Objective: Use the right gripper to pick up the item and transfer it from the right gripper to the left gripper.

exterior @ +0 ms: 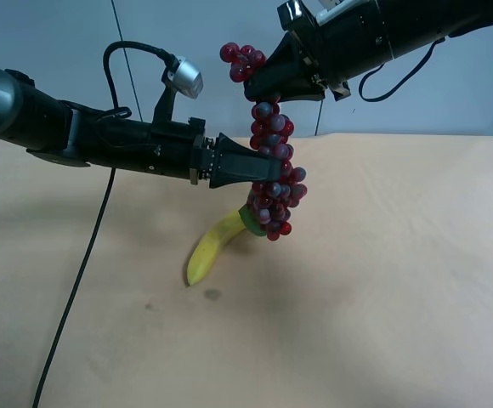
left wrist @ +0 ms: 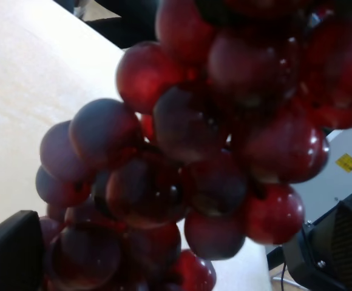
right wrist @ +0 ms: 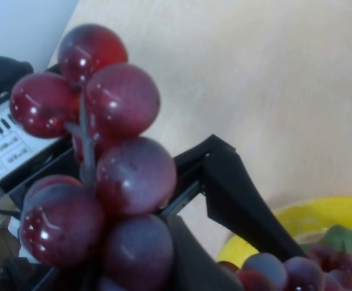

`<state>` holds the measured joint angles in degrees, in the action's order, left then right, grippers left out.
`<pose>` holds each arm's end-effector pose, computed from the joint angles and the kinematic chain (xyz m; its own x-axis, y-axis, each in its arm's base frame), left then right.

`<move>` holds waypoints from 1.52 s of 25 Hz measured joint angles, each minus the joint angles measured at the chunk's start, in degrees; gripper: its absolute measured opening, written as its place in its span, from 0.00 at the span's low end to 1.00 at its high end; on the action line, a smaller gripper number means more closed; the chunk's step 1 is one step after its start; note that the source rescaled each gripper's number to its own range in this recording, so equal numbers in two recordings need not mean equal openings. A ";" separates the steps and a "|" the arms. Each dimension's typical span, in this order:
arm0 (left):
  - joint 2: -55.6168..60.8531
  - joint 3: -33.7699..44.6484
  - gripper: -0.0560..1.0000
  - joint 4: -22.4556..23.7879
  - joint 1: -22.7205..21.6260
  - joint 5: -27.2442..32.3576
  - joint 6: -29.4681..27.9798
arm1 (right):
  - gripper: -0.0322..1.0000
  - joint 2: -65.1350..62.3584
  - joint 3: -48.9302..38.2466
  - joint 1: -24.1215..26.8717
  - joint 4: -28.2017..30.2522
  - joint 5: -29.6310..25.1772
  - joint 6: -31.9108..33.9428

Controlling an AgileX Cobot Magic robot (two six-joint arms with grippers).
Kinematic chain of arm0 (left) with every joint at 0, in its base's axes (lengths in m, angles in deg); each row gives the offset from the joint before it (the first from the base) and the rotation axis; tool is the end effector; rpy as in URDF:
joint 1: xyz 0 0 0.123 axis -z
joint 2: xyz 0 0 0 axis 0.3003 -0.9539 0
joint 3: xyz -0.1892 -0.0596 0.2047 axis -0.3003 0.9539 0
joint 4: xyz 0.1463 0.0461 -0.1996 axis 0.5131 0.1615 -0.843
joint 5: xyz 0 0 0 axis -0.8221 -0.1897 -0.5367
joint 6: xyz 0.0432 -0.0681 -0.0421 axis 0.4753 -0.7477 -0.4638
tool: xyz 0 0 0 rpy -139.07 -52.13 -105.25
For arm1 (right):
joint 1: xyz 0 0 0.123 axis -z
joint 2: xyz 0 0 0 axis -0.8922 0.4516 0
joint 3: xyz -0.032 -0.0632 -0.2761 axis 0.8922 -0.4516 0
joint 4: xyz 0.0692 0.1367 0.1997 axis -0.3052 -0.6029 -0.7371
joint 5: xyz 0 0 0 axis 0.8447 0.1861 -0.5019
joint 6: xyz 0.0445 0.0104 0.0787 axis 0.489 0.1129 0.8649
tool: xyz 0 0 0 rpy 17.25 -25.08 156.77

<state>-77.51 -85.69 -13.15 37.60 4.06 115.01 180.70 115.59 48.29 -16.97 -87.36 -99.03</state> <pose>0.3236 -0.2039 0.1627 -0.5687 0.1615 -0.8065 0.8189 0.2035 -0.5367 0.3289 0.1581 0.2974 -0.8306 -0.1124 -0.5455 -0.5125 0.5374 0.6697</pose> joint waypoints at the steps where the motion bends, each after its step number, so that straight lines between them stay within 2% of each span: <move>1: 0.00 0.00 0.91 0.00 0.00 -0.14 0.00 | 0.03 0.00 0.00 0.00 0.00 0.19 0.00; 7: 0.00 0.00 0.91 0.00 0.00 -0.18 -0.07 | 0.03 0.10 0.00 -1.56 -0.04 1.36 0.27; 13: 0.00 0.00 0.91 0.00 0.00 -0.18 -0.10 | 0.03 0.17 0.00 -4.69 -0.04 5.02 1.32; 20: 0.00 0.00 0.90 0.00 0.00 -0.18 -0.14 | 0.03 0.17 0.00 -4.93 -1.52 5.60 3.79; 29: 0.00 0.00 0.81 0.00 0.00 -0.20 -0.14 | 0.03 0.17 0.00 -4.93 -2.96 5.87 4.13; 33: 0.00 0.00 0.69 0.00 0.00 -0.15 -0.14 | 0.03 0.17 0.00 -4.93 -2.97 5.92 4.19; 38: 0.00 0.00 0.39 0.00 0.00 1.08 -0.14 | 0.03 0.17 0.00 -4.93 -2.97 5.92 4.19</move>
<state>-77.51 -85.69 -13.15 37.60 5.15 114.87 180.87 115.59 43.36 -19.94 -81.45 -94.84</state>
